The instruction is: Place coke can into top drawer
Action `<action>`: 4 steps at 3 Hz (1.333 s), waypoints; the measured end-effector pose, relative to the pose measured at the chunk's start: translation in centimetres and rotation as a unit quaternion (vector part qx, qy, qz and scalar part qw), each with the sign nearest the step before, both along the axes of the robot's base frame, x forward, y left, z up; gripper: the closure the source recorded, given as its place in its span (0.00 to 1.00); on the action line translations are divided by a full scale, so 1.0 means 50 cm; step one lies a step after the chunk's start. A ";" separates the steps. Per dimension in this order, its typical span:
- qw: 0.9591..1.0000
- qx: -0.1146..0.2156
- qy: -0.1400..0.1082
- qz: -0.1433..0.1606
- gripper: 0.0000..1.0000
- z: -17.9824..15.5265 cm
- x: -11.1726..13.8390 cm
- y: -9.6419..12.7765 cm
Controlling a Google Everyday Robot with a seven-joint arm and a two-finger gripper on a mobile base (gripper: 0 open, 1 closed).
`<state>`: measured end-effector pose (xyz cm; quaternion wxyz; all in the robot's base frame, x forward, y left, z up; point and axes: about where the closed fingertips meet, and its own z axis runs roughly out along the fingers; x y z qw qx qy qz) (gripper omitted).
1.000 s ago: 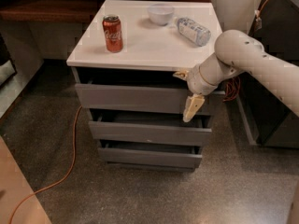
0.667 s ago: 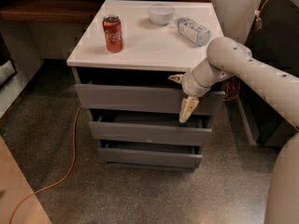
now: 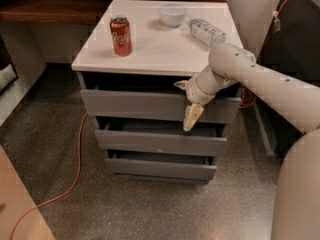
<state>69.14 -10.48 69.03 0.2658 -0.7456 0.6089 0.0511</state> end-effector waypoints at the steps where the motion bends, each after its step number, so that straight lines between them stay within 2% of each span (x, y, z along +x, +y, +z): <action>1: 1.000 -0.004 0.000 -0.015 0.00 -0.012 0.019 0.015; 2: 1.000 -0.008 0.005 -0.019 0.12 -0.021 0.019 0.031; 4: 1.000 -0.018 0.018 -0.010 0.60 -0.034 -0.022 0.039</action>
Offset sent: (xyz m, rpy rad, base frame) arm 0.0083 0.0238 -0.0116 -0.0279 0.0200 -0.0491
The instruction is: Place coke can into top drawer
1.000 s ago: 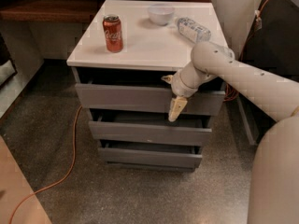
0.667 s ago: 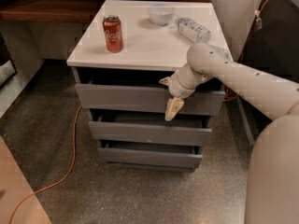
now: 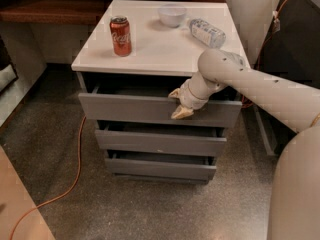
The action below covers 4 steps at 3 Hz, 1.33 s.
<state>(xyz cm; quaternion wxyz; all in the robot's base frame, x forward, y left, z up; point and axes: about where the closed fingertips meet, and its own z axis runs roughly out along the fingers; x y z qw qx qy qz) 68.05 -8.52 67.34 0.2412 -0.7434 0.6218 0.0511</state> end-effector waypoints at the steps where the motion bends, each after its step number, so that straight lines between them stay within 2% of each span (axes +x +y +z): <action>1: 1.000 0.006 0.000 0.007 0.83 0.013 -0.036 -0.006; 2: 1.000 0.013 0.003 0.013 1.00 0.019 -0.077 -0.020; 3: 1.000 0.012 0.009 0.026 1.00 0.009 -0.113 -0.035; 4: 1.000 0.012 0.009 0.026 1.00 0.009 -0.113 -0.035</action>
Offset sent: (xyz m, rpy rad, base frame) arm -0.0628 -0.0219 0.0180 0.0453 0.0067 0.0354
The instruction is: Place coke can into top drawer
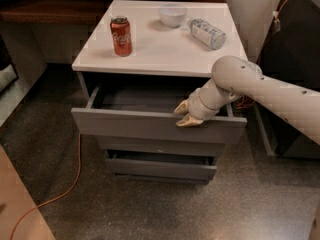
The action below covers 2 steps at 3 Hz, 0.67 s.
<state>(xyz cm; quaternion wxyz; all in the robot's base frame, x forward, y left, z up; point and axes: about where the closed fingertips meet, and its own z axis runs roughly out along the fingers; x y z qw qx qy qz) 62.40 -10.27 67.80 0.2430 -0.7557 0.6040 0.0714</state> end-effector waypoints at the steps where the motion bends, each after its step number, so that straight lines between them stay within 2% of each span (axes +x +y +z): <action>1: 1.000 -0.001 0.006 0.004 1.00 -0.010 -0.010 0.006; 2: 1.000 -0.001 0.006 0.004 1.00 -0.004 -0.010 0.006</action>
Offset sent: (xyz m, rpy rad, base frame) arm -0.0524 0.0221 -0.0591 -0.0338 0.0978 0.0742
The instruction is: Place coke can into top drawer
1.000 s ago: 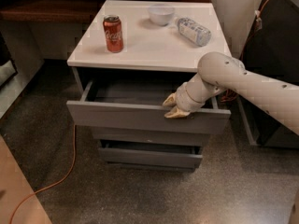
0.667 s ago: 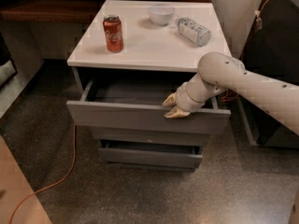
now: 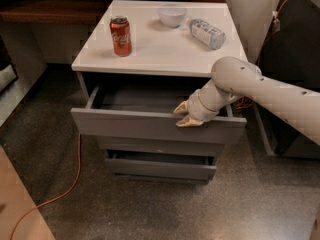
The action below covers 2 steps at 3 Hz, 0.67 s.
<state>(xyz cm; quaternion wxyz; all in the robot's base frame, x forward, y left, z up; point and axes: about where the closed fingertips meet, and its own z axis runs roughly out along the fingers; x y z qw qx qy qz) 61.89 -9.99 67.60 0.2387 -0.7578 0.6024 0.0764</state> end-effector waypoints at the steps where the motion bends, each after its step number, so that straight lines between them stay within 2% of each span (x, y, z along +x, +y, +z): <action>1: 1.000 0.000 0.000 0.000 1.00 0.002 0.000 0.000; 2: 1.000 0.000 0.000 0.000 1.00 0.003 0.000 0.000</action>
Offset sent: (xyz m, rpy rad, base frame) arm -0.0840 0.0641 -0.0480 -0.0621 0.0325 0.1988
